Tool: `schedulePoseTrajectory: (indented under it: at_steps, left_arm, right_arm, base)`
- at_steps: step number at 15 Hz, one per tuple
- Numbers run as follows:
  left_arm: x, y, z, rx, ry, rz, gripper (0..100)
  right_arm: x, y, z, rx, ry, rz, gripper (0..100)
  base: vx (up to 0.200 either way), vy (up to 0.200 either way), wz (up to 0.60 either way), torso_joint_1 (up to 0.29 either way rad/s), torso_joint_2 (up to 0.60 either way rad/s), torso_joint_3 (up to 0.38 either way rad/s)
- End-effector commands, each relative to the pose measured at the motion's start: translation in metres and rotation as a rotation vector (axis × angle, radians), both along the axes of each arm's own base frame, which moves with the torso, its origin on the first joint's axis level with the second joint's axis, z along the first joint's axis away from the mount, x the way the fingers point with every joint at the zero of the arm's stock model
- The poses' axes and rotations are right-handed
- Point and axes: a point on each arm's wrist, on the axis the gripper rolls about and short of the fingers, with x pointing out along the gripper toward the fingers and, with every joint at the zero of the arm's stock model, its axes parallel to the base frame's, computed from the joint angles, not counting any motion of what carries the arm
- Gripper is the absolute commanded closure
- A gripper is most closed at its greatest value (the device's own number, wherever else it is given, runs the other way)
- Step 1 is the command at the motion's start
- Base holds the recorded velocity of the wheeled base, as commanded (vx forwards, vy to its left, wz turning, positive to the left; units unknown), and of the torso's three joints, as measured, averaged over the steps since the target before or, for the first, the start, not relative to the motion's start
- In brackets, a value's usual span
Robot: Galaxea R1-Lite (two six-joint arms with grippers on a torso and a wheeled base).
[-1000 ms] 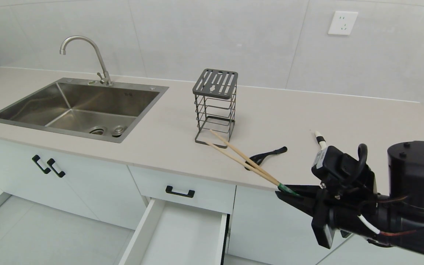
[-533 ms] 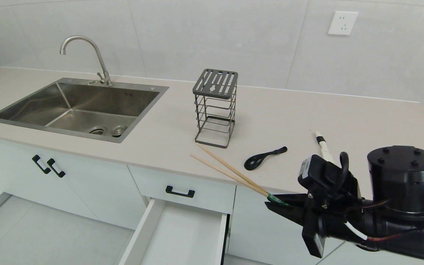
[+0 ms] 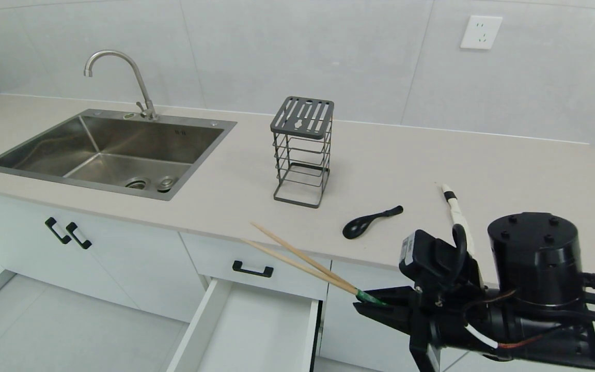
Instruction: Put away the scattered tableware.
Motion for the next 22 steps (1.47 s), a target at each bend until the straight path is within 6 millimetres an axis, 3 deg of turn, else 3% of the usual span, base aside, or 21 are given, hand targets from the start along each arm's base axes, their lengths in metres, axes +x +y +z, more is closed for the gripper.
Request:
schedulePoseTrajectory:
  at_steps: [1,6,8,11,13,15,22]
  left_arm:
    - [0.000,0.000,0.000,0.000,0.001,-0.001,0]
    - [0.000,0.000,0.000,0.000,0.001,-0.001,0]
    - [0.000,0.000,0.000,0.000,0.001,-0.001,0]
    - [0.000,0.000,0.000,0.000,0.001,-0.001,0]
    - [0.000,0.000,0.000,0.000,0.001,-0.001,0]
    - [0.000,0.000,0.000,0.000,0.001,-0.001,0]
    - [0.000,0.000,0.000,0.000,0.001,-0.001,0]
  right_arm:
    - [0.002,0.006,-0.008,-0.013,0.040,-0.001,100]
    - [0.004,0.020,-0.010,-0.020,0.036,0.028,100]
    - [-0.005,0.032,-0.012,-0.024,0.036,0.081,100]
    - [0.001,0.047,-0.010,-0.017,0.025,0.099,100]
    - [0.004,0.054,-0.010,-0.024,0.013,0.081,100]
    - [0.017,0.075,-0.007,-0.073,-0.067,-0.078,100]
    - [0.023,0.079,-0.005,-0.085,-0.080,-0.113,100]
  base:
    - [0.000,0.000,0.00,0.000,0.00,0.000]
    - [0.000,0.000,0.00,0.000,0.00,0.000]
    - [0.000,0.000,0.00,0.000,0.00,0.000]
    - [0.000,0.000,0.00,0.000,0.00,0.000]
    - [0.000,0.000,0.00,0.000,0.00,0.000]
    - [0.000,0.000,0.00,0.000,0.00,0.000]
    - [0.000,0.000,0.00,-0.026,0.05,0.028]
